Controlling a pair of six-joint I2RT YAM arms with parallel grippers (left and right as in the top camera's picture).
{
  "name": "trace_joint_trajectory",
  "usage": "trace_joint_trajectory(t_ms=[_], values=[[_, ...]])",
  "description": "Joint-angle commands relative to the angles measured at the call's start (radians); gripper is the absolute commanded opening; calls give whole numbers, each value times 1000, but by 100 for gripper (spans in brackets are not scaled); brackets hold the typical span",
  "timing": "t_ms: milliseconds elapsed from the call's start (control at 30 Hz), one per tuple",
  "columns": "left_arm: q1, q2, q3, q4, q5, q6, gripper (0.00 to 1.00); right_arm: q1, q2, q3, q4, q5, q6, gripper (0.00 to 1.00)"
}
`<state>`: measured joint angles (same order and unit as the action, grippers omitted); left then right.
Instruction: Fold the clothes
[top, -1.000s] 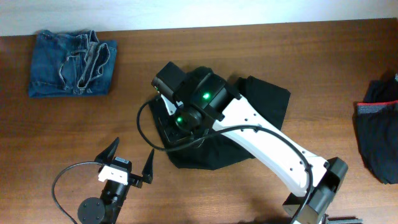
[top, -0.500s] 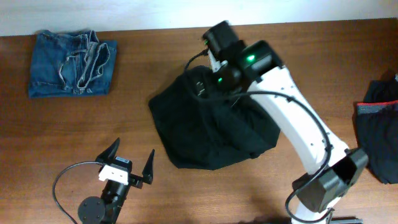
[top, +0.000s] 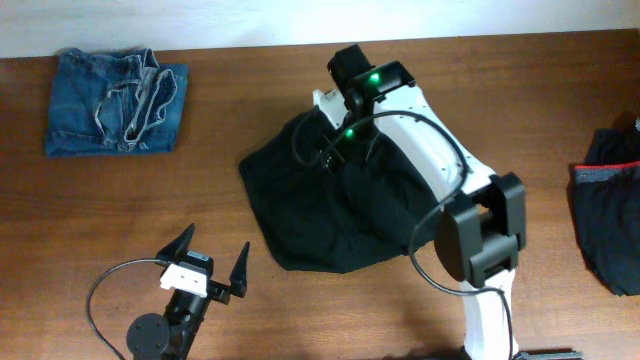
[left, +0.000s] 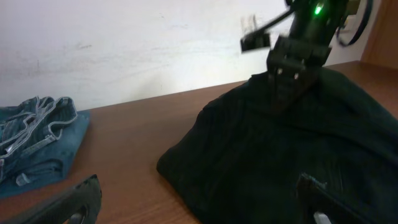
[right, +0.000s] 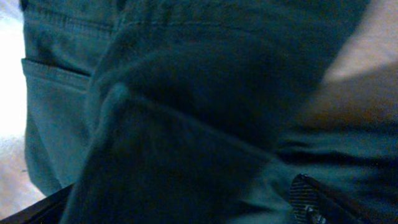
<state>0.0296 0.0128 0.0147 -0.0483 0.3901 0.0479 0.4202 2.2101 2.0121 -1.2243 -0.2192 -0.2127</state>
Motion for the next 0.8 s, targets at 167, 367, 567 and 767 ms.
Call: trace_joint_trajectory(t_ms=[167,367,567,767], values=[[6,-6,1,-7,14,-10,99,6,86,6,-10,-274,-107,99],[6,-6,1,-13,14,-10,99,6,86,5,-9,-300,-113,58],[6,-7,1,-13,14,-10,99,-20,84,68,-37,-259,-35,4],[6,-7,1,-13,14,-10,99,-50,57,351,-214,-259,-33,4]])
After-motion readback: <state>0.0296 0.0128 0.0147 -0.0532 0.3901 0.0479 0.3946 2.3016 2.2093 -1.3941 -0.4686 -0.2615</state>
